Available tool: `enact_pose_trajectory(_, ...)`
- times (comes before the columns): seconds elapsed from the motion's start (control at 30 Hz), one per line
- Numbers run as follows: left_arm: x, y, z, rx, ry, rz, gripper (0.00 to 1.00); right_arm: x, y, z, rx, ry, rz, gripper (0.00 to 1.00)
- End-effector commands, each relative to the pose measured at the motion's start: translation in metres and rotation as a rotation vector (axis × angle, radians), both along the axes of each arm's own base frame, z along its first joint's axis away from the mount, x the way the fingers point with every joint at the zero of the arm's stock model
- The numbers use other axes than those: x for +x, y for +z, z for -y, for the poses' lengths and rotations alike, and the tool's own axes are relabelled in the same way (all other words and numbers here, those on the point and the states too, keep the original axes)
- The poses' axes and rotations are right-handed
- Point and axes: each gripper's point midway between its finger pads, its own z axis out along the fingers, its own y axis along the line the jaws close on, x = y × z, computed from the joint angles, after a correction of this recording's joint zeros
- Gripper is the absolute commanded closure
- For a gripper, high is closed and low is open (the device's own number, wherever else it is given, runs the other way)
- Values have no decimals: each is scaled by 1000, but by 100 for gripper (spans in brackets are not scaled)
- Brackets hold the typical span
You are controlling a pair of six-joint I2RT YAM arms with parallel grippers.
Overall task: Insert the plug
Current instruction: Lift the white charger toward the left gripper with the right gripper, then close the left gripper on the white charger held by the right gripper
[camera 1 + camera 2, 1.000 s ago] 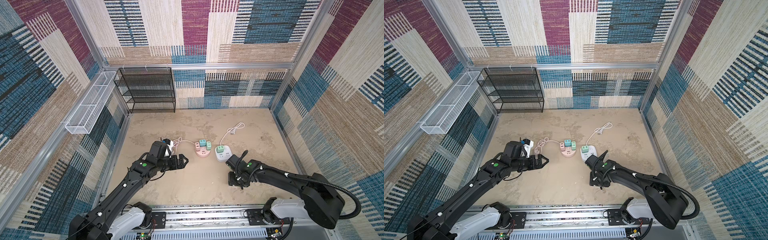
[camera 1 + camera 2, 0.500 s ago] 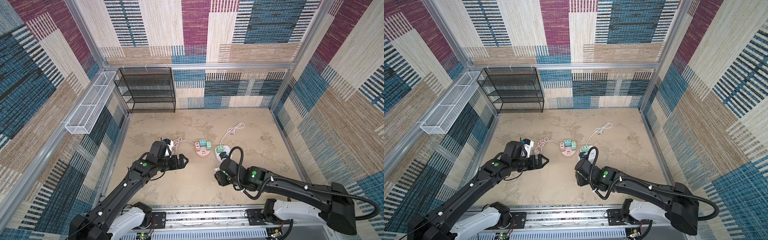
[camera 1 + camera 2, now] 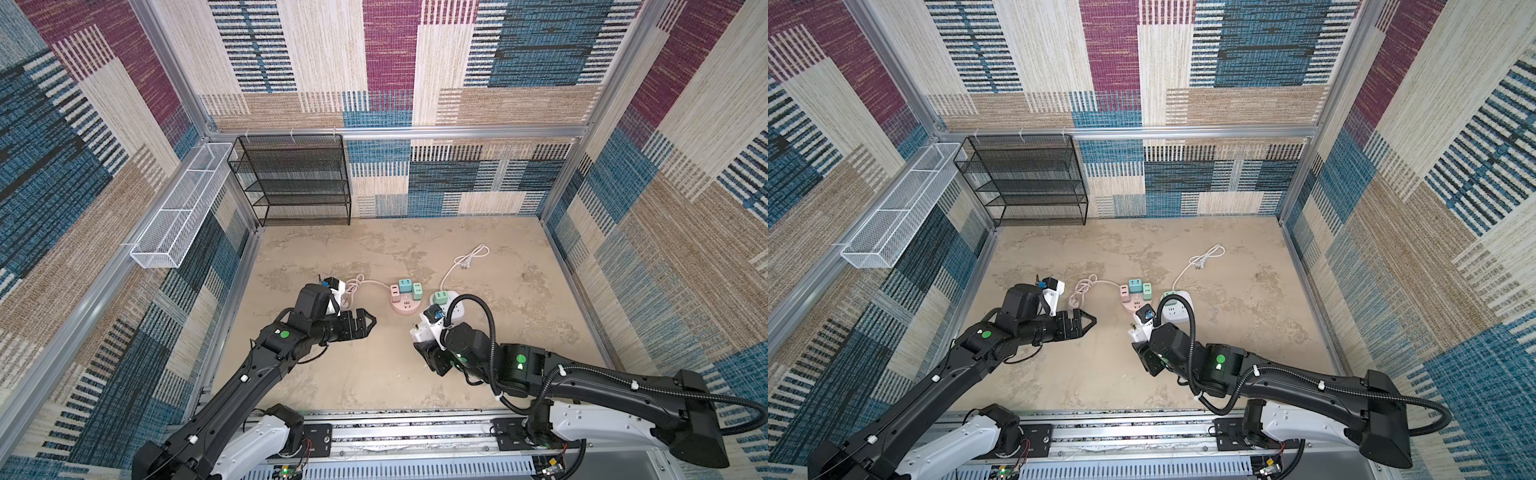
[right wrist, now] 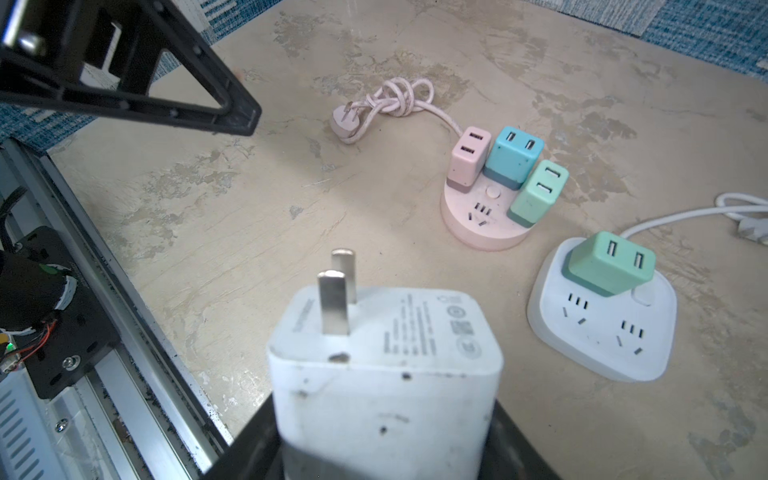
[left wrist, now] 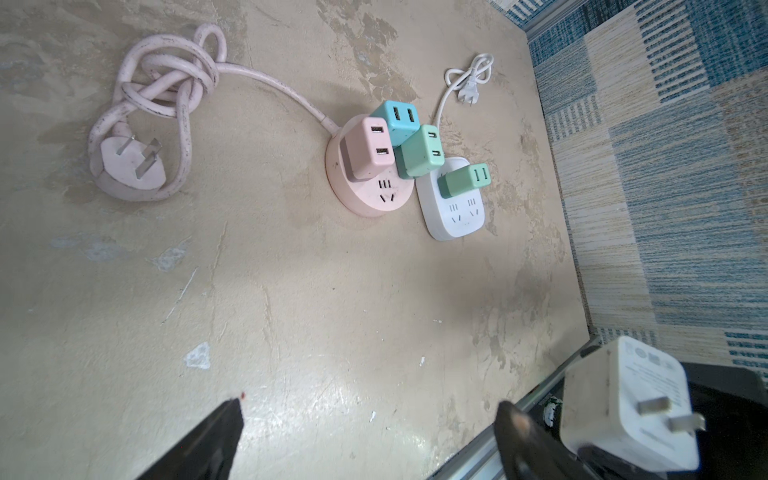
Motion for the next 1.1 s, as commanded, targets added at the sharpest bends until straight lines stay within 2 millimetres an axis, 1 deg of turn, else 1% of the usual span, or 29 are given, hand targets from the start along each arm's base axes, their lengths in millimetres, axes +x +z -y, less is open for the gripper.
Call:
enact_pose_trajectory(0.0, -6, 5, 7, -51, -21, -20, 1, 1, 8, -4, 5, 6, 5, 100)
enact_pose_trajectory(0.07, -9, 8, 10, -71, -34, -28, 1, 2, 12, -6, 28, -7, -17, 100)
enact_pose_trajectory(0.13, -12, 14, 14, -95, -53, -26, 2, 7, 6, -5, 18, -30, -83, 100)
enact_pose_trajectory(0.2, -16, 22, 19, -121, -71, -23, 3, 10, -5, -7, 23, -26, -200, 100)
enact_pose_trajectory(0.27, -18, 29, 24, -147, -92, -14, 3, 5, -10, -17, 51, 25, -293, 100)
enact_pose_trajectory(0.37, -20, 37, 32, -178, -117, -6, 5, -5, -7, -34, 95, 115, -351, 100)
enact_pose_trajectory(0.5, -20, 38, 39, -203, -124, -11, 8, -6, -3, -43, 115, 156, -367, 100)
enact_pose_trajectory(0.6, -19, 41, 48, -252, -132, -14, 12, -4, -9, -46, 121, 150, -440, 100)
enact_pose_trajectory(0.77, -16, 35, 58, -290, -127, -47, 14, -5, -14, -56, 123, 172, -485, 100)
enact_pose_trajectory(0.97, -14, 30, 69, -294, -137, -74, 17, 3, -13, -65, 149, 154, -503, 100)
enact_pose_trajectory(1.07, -14, 28, 74, -292, -143, -92, 18, 14, -16, -63, 138, 93, -513, 100)
